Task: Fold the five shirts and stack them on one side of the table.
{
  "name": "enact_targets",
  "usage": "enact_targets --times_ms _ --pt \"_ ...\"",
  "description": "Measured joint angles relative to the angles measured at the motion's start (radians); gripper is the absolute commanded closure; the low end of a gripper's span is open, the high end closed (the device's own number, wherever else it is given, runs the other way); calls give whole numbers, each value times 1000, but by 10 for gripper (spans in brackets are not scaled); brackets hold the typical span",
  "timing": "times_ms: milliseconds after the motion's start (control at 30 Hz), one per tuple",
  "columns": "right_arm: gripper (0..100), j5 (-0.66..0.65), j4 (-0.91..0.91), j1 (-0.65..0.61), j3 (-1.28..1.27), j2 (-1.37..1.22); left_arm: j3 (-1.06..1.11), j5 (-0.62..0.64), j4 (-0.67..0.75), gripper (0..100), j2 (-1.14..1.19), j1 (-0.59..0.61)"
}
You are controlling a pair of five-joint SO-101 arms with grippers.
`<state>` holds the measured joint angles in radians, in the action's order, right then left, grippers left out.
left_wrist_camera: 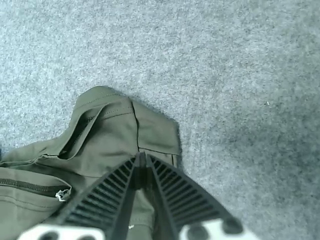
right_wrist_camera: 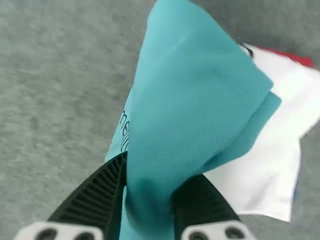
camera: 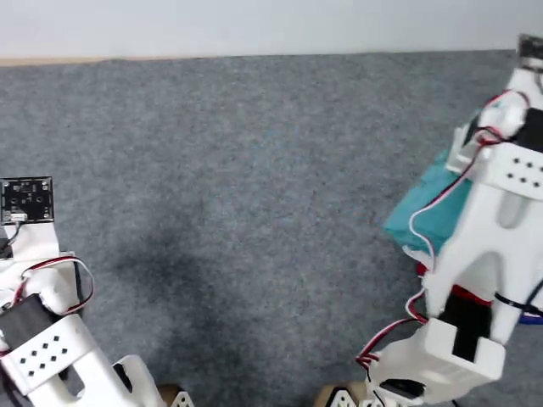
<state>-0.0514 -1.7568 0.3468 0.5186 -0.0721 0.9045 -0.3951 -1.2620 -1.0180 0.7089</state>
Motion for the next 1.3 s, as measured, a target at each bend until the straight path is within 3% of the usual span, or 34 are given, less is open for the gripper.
enact_targets --times_ms 167,567,733,833,933,1133,1200,1300 --pt "991 -80 17 97 -21 -34 0 0 0 993 0 0" --pt "986 -333 245 310 -21 -319 0 0 0 993 0 0" --pt "802 -440 295 364 -23 -388 0 0 0 993 0 0" --pt "691 -433 261 368 -12 -388 0 0 0 993 0 0" --pt "659 -384 180 370 69 -387 0 0 0 993 0 0" --pt "669 -347 6 330 307 -307 0 0 0 993 0 0" --pt "738 -344 3 304 336 -282 0 0 0 993 0 0" --pt "931 -344 2 270 333 -273 0 0 0 993 0 0"
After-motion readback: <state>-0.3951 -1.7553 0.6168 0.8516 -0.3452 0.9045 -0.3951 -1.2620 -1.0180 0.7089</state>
